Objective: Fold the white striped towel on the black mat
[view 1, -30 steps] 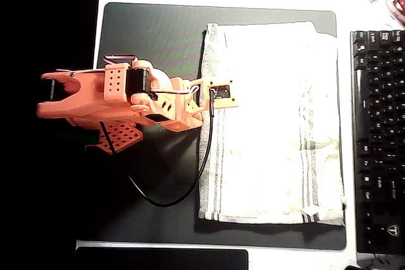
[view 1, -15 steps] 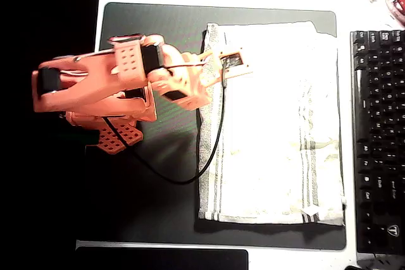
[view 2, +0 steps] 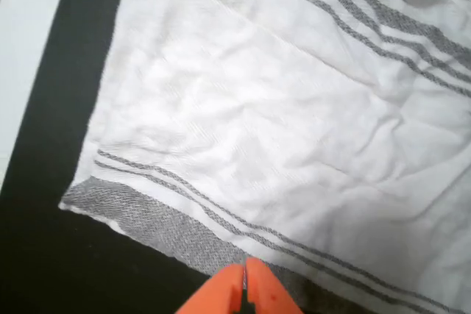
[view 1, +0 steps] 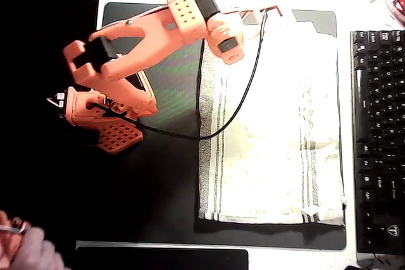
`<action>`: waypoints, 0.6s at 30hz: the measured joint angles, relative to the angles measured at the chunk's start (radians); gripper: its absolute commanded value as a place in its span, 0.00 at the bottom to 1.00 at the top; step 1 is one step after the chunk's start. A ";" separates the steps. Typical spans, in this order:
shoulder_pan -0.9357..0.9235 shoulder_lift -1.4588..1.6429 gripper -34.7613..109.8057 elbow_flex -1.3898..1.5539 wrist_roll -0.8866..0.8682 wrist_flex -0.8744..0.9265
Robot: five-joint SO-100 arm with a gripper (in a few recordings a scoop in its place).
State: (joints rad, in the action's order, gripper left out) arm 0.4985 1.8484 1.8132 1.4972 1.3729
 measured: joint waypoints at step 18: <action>0.138 -0.623 0.24 -0.555 -0.276 0.014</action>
State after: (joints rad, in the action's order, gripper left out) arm 0.6366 1.2257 1.2579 1.2210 1.3867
